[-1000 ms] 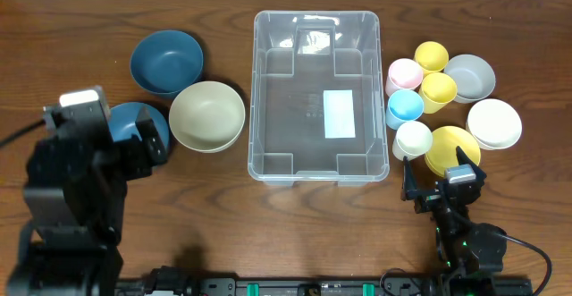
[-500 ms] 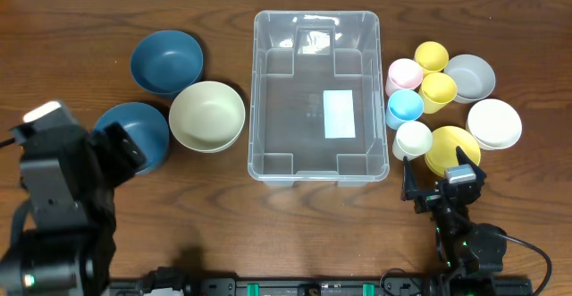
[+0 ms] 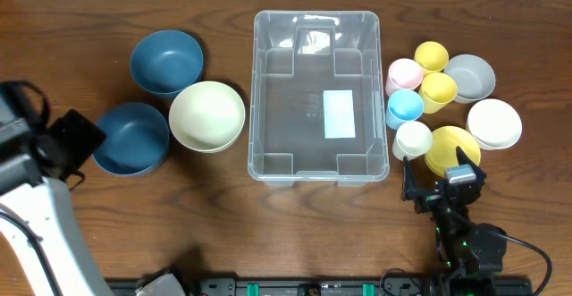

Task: Pack container
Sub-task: 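Reach the left gripper to the front teal bowl and grasp its rim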

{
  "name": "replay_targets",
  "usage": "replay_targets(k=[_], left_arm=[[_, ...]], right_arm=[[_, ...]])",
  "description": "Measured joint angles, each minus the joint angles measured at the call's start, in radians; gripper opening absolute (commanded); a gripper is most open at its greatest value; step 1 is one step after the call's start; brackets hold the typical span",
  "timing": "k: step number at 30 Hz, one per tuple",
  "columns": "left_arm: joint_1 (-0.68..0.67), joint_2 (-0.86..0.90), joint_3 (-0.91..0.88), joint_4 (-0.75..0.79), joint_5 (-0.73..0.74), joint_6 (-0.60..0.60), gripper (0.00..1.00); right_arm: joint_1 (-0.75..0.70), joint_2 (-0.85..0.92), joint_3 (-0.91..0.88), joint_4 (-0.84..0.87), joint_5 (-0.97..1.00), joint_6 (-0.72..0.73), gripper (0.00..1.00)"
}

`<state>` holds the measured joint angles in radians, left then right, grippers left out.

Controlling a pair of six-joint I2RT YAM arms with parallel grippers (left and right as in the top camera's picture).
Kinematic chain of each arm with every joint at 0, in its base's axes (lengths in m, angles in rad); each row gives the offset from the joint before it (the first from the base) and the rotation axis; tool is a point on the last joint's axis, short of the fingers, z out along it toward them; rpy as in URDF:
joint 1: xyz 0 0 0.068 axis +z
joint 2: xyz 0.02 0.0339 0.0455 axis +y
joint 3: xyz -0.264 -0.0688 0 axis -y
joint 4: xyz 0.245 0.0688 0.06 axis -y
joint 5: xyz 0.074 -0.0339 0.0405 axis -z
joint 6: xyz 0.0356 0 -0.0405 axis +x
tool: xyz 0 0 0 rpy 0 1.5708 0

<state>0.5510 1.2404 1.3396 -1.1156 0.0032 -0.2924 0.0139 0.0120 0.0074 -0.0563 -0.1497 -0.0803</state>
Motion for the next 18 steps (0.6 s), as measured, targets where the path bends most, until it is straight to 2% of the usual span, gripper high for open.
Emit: replay_targets(k=[4,8,18], left_arm=[[0.103,0.047,0.000,0.032,0.129,0.063,0.87],[0.150,0.077,-0.019,0.074,0.217,0.118,0.80],[0.172,0.126,-0.291,0.285,0.281,0.156,0.81]], right_arm=[[0.000,0.000,0.000,0.000,0.000,0.000,0.99],[0.000,0.000,0.000,0.000,0.000,0.000,0.99],[0.000,0.000,0.000,0.000,0.000,0.000,0.99]])
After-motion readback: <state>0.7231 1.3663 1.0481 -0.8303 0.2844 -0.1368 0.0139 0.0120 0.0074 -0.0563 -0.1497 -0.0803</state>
